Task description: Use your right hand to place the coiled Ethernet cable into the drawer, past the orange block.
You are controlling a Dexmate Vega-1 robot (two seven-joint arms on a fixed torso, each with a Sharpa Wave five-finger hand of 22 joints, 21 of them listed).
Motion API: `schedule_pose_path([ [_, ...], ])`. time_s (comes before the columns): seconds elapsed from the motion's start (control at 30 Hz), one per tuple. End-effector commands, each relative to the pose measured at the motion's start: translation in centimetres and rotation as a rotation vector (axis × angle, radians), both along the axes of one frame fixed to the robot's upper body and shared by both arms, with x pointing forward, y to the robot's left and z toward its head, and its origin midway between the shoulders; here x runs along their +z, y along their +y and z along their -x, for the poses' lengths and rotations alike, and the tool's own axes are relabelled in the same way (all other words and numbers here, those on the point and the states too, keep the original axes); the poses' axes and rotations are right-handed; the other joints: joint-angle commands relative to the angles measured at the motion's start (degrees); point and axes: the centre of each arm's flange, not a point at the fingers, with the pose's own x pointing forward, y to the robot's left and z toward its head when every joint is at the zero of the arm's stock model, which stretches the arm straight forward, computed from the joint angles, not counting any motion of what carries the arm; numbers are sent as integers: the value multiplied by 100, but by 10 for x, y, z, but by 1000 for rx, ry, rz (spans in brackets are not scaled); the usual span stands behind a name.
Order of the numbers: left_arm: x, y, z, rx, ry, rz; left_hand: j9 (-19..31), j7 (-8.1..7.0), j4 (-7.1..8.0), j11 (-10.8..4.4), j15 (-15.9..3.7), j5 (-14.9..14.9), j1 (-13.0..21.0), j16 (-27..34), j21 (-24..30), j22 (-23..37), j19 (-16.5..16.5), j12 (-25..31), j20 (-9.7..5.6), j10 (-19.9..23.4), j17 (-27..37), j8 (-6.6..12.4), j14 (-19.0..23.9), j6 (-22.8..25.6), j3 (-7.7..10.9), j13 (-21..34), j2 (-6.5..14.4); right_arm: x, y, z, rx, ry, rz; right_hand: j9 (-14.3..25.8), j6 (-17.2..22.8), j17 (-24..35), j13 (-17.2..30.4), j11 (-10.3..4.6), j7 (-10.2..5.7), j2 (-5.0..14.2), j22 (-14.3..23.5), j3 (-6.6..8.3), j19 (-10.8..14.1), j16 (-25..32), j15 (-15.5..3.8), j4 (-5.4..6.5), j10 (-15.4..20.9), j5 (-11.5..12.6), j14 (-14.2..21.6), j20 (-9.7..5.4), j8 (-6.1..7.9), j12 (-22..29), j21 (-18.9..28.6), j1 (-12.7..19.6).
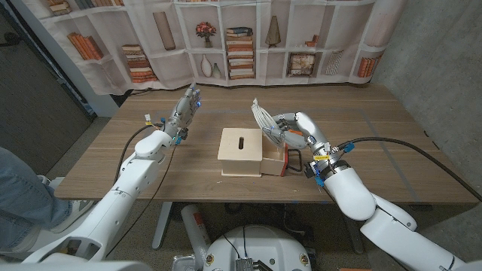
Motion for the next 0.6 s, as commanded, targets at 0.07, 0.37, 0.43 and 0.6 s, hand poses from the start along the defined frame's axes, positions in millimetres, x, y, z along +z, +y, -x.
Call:
schedule_pose_path([
  [0.07,5,-4,-5,-3,-1,-11,13,-23,6,-8,-19,13,63,-7,47,20,-1292,-16,54,-27,24,-21,-548,-10,-31,25,13,-9,-5,-4,-9,52,-31,23,348,20,11,30,-313,714,13,-13,52,-19,-123,-13,8,44,69,-429,17,-1,51,754],
  [0.37,9,-11,-11,-17,4,-28,13,-22,6,-13,-17,13,71,-2,54,20,-1274,-11,51,-13,24,-14,-537,11,-49,25,19,-18,-10,-1,-22,74,-69,27,357,24,5,42,-307,717,0,-13,65,-13,-119,-12,20,49,101,-428,17,-8,71,755],
  [0.43,9,-13,-12,-22,6,-30,13,-21,6,-7,-15,13,72,-2,55,20,-1272,-10,54,-11,24,-13,-536,14,-51,25,20,-20,-11,0,-26,76,-76,27,359,24,6,37,-306,712,-4,-13,70,-14,-120,-15,25,49,104,-428,17,-8,76,757],
  [0.6,9,-16,-13,-29,5,-31,13,-19,6,-13,-19,12,74,-2,53,20,-1277,-11,58,-12,24,-14,-538,11,-58,24,22,-23,-11,-1,-26,91,-80,29,358,19,5,37,-304,706,-10,-13,79,-20,-120,-20,26,52,107,-428,15,-13,87,761],
])
